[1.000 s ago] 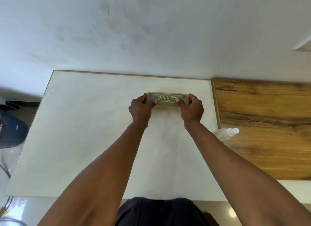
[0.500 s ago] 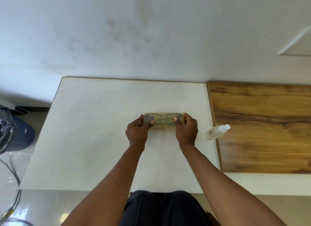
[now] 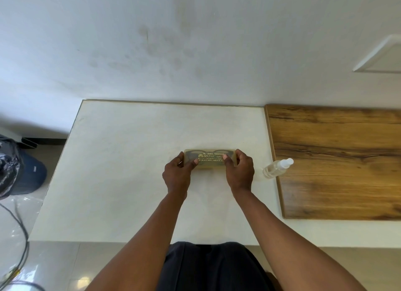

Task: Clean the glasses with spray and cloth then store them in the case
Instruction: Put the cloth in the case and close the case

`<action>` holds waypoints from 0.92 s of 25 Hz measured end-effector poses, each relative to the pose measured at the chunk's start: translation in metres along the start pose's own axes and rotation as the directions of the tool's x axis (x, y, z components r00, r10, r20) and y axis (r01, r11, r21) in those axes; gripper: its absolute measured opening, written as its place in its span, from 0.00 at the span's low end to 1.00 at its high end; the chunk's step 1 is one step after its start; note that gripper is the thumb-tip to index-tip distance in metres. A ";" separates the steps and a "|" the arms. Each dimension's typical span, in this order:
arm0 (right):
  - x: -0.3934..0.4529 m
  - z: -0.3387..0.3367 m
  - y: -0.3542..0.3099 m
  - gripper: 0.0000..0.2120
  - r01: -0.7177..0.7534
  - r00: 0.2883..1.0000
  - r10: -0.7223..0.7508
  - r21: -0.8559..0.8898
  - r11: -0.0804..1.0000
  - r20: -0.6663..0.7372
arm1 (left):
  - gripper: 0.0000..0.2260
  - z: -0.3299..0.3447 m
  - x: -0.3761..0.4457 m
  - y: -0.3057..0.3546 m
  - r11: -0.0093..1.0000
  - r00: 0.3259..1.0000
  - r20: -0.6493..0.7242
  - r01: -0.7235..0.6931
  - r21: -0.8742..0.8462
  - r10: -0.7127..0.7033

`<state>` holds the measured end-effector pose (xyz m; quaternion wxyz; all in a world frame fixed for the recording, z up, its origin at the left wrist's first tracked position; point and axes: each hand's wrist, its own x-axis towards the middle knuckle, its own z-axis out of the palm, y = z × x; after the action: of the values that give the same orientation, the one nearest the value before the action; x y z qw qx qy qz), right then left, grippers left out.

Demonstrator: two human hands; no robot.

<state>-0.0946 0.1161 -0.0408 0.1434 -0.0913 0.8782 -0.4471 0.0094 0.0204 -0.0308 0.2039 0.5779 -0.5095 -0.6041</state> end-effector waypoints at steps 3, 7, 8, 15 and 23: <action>-0.001 0.001 0.002 0.19 0.012 0.999 -0.012 0.014 1.000 -0.047 | 0.26 0.000 -0.003 -0.001 1.000 1.000 -0.019 -0.008 0.008 0.009; -0.013 0.003 0.007 0.15 0.106 0.974 -0.097 0.031 0.994 -0.206 | 0.16 -0.003 -0.010 -0.004 0.999 0.990 -0.139 -0.017 0.034 0.021; -0.018 0.001 0.010 0.13 0.146 0.963 -0.138 0.017 0.989 -0.233 | 0.12 -0.003 -0.015 -0.005 0.999 0.983 -0.181 -0.028 0.035 0.034; -0.045 -0.022 0.041 0.11 0.057 0.960 -0.062 -0.025 0.998 -0.273 | 0.16 0.024 -0.062 -0.027 0.910 0.927 -0.043 -0.356 0.214 0.373; -0.028 -0.060 0.046 0.11 -0.057 0.839 0.139 0.169 0.984 -0.526 | 0.09 0.098 -0.082 -0.018 0.816 0.789 0.432 -0.550 0.179 0.437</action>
<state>-0.0898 0.1972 -0.0399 -0.0785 0.0931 0.8516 -0.5098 -0.0526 0.1331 -0.0241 0.1671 0.3214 -0.7573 -0.5434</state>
